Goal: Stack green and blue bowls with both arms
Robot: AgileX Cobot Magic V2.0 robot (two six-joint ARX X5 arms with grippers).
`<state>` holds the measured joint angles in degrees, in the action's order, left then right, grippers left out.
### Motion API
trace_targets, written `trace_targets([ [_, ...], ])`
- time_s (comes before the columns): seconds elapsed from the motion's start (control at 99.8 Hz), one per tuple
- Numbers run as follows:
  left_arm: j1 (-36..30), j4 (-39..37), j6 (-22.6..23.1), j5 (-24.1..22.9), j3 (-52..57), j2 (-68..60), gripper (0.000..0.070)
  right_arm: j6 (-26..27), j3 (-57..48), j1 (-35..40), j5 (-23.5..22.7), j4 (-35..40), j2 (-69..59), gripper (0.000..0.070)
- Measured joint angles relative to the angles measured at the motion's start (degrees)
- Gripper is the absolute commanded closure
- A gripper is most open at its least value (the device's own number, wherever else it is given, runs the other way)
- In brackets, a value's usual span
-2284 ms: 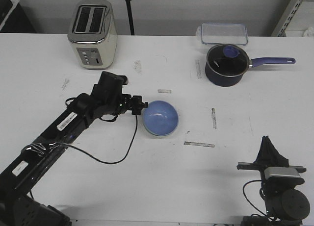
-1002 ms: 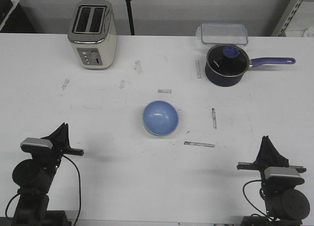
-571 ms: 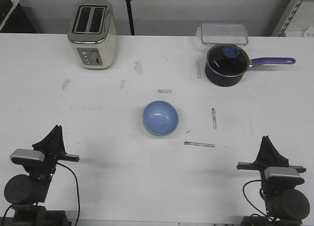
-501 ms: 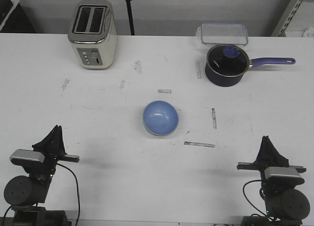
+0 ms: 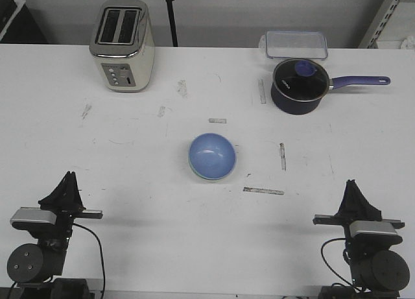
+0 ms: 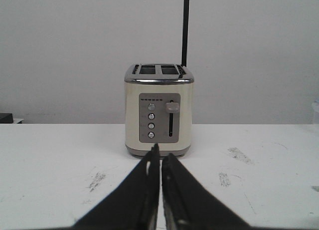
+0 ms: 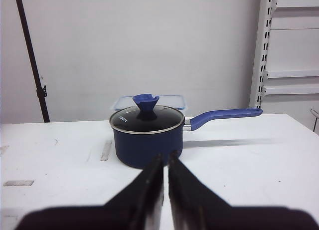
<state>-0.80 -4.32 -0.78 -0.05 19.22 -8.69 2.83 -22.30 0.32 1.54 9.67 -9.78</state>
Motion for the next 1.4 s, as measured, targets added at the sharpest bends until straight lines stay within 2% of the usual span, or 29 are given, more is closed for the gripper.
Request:
trace_targets([
  [0.361, -4.26, -1.22, 1.40, -1.36, -5.88, 0.87, 0.0699, 0.00, 0.00, 0.00, 0.00, -0.02, 0.00, 0.0691],
  [1.222, -5.49, -4.00, 1.51, -1.36, -16.44, 8.35, 0.0699, 0.00, 0.00, 0.00, 0.00, 0.00, 0.00, 0.0691],
  [1.402, -5.49, -7.39, 1.53, -1.38, -17.27, 8.35, 0.0699, 0.00, 0.00, 0.00, 0.00, -0.02, 0.00, 0.0691],
])
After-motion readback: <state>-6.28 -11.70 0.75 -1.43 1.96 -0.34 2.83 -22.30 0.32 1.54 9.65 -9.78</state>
